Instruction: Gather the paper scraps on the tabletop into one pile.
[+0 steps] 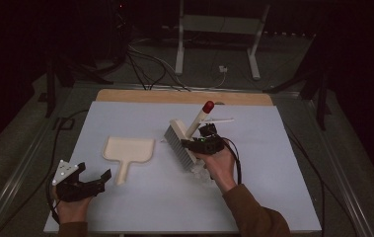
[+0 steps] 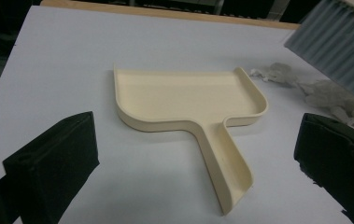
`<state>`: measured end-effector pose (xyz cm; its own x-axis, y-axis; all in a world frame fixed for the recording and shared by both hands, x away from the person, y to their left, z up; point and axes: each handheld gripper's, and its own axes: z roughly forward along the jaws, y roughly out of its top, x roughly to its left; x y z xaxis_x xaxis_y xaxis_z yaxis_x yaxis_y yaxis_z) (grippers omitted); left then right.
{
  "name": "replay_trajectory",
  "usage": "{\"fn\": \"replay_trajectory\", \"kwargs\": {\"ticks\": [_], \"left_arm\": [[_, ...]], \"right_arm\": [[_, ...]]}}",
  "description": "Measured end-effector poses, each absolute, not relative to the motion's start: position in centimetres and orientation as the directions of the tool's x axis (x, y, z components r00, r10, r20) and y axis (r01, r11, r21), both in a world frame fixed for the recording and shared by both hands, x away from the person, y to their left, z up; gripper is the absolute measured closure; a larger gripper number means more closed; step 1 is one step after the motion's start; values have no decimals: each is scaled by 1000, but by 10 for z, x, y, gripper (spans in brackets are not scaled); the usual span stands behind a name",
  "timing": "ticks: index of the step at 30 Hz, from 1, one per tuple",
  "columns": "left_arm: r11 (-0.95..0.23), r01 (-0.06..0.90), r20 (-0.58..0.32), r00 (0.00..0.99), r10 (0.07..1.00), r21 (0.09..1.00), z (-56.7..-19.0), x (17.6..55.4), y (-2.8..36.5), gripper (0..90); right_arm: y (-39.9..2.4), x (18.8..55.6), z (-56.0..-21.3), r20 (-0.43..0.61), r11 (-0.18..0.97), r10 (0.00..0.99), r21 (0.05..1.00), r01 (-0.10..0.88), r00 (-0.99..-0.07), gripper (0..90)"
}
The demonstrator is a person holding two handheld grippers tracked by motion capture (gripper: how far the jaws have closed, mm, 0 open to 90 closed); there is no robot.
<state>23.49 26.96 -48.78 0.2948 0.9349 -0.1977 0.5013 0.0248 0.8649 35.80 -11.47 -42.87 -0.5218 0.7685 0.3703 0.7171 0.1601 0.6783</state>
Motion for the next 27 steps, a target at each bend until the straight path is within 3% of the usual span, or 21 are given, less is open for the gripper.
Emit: {"fn": "replay_trajectory", "kwargs": {"ticks": [9,17,27], "left_arm": [[29,500,-201,293,935,865,-488,235,272,5],[39,501,-209,289,934,865,-488,235,273,5],[38,502,-210,291,934,864,-488,235,273,5]], "right_arm": [[-100,379,-422,298,186,785,722,667,-542,673],[-98,398,-414,84,364,743,782,506,-664,673],[-115,416,-416,-135,573,629,746,339,-766,673]]}}
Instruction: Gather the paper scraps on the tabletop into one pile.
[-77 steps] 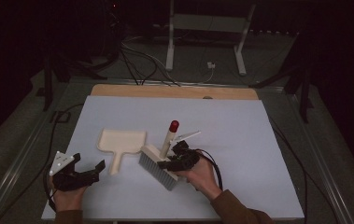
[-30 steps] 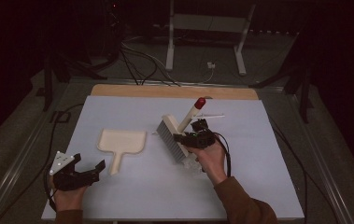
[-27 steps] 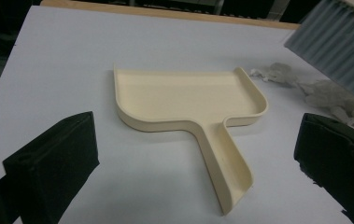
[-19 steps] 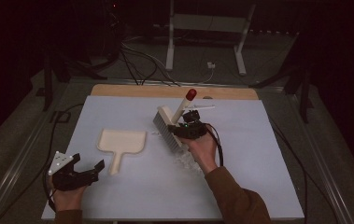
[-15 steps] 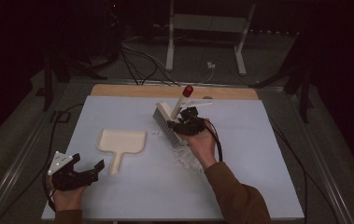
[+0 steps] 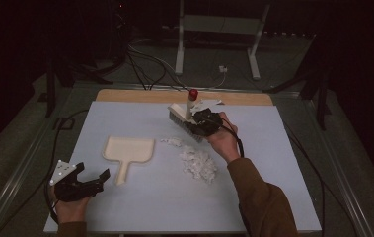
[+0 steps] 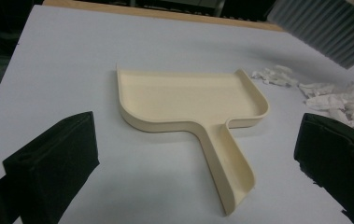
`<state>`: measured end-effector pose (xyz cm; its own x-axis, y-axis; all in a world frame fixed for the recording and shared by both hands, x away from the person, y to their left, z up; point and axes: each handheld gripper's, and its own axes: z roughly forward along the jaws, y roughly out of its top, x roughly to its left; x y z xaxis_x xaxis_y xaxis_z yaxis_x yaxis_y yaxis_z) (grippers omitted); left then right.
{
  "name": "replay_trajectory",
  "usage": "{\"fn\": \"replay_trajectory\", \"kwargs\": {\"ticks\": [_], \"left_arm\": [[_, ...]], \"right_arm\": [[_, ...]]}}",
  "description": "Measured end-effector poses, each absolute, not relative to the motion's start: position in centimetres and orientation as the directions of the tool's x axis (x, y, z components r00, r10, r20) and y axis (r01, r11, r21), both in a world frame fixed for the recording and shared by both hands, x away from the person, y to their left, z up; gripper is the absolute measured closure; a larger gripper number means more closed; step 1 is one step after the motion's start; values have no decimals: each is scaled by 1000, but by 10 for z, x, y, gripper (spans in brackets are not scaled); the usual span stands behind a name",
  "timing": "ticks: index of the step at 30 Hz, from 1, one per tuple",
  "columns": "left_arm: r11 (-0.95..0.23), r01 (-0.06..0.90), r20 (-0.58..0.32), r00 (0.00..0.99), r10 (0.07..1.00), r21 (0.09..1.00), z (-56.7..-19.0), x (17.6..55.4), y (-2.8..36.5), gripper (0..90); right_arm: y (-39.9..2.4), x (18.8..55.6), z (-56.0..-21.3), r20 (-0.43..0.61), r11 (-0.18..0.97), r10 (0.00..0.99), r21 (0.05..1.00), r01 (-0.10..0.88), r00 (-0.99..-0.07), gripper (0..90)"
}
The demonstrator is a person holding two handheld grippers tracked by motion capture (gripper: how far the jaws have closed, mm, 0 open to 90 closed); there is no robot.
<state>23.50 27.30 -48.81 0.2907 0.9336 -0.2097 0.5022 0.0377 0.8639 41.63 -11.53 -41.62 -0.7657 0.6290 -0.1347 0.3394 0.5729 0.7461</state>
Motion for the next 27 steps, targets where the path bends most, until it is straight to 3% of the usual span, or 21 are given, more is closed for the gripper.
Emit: {"fn": "replay_trajectory", "kwargs": {"ticks": [6,17,27], "left_arm": [[38,503,-210,290,934,863,-489,235,272,5],[33,507,-209,295,932,861,-489,236,271,5],[39,507,-213,290,933,861,-489,235,273,5]], "right_arm": [[-119,417,-424,-258,708,474,681,189,-842,674],[-105,419,-443,-303,792,355,600,112,-885,674],[-101,407,-444,-305,862,159,506,-19,-939,675]]}}
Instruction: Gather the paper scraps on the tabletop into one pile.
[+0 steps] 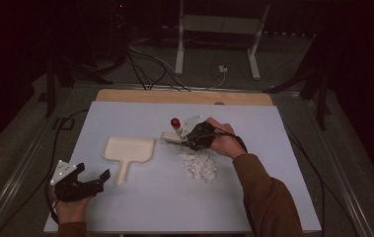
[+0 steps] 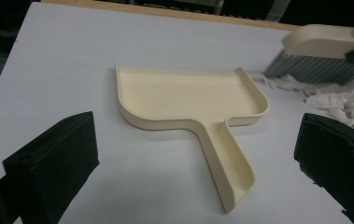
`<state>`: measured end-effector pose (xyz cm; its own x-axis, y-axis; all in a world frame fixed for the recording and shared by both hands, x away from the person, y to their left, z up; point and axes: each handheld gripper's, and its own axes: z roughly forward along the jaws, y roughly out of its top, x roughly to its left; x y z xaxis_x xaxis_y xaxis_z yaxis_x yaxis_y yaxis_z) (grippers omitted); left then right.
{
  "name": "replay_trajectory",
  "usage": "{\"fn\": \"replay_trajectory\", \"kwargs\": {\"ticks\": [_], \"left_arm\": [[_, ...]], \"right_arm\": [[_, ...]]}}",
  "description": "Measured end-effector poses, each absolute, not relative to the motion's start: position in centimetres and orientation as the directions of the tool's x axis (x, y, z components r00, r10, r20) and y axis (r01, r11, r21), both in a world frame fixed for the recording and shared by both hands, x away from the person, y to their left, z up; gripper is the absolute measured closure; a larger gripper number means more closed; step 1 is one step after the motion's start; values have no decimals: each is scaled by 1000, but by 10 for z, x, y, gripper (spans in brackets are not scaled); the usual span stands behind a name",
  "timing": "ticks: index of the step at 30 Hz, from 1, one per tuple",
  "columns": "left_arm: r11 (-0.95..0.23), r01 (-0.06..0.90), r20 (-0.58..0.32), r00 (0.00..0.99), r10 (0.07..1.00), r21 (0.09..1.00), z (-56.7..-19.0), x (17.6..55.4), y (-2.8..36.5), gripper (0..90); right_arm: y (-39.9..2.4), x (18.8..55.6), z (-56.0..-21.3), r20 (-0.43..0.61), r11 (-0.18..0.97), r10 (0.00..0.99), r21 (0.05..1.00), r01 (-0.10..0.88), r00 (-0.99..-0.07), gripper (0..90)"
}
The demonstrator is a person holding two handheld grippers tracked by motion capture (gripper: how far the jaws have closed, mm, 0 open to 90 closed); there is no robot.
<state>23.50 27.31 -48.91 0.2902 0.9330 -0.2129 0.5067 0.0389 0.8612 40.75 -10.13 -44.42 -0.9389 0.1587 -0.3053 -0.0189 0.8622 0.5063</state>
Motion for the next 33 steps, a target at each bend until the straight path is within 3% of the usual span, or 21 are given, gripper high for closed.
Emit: {"fn": "replay_trajectory", "kwargs": {"ticks": [9,20,33], "left_arm": [[38,513,-215,289,933,857,-490,236,271,5],[45,515,-221,285,933,856,-491,235,271,5],[53,520,-232,286,930,853,-492,236,271,5]], "right_arm": [[-134,390,-432,-291,881,60,465,-86,-955,674],[-171,384,-429,-258,877,70,476,-63,-964,674],[-186,394,-423,-259,805,226,593,30,-939,673]]}}
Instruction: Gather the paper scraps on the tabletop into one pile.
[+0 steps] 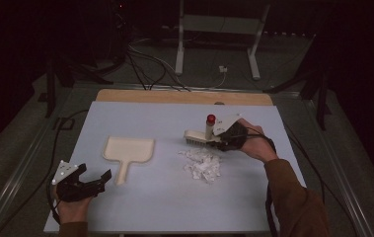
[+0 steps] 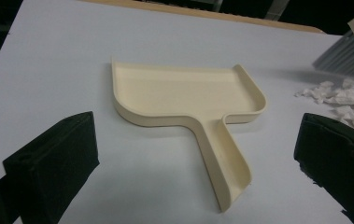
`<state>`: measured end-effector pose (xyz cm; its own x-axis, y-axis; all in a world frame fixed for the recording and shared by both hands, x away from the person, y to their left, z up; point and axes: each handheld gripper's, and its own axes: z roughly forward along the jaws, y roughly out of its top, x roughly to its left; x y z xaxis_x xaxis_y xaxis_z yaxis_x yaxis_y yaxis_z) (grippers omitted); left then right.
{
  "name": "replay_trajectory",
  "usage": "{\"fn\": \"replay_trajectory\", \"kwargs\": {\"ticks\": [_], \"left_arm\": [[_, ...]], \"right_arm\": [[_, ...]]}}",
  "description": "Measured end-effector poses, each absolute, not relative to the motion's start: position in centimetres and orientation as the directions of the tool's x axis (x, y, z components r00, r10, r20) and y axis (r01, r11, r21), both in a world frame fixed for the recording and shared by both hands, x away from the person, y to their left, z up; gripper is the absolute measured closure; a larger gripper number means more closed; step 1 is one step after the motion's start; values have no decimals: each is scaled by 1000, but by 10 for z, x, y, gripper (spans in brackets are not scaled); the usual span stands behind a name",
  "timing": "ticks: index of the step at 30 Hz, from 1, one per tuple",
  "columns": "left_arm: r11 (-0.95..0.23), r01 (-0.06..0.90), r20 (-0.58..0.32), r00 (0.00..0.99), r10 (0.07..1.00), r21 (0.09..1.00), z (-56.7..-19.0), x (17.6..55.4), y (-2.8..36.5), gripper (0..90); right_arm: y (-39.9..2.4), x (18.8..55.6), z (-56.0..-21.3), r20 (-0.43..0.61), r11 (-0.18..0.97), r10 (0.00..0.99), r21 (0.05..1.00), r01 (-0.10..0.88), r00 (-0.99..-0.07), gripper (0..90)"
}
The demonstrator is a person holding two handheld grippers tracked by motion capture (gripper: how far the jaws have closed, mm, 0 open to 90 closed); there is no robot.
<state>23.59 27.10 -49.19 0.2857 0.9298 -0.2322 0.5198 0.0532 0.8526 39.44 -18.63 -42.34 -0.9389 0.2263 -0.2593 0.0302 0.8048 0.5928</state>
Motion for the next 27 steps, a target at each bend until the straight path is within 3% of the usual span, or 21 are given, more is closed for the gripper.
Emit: {"fn": "replay_trajectory", "kwargs": {"ticks": [13,27], "left_arm": [[55,521,-235,286,929,852,-492,236,272,5],[57,520,-237,286,928,852,-492,236,272,5]], "right_arm": [[-178,414,-428,-288,740,402,661,123,-869,673],[-164,400,-449,-250,839,210,543,43,-945,673]]}}
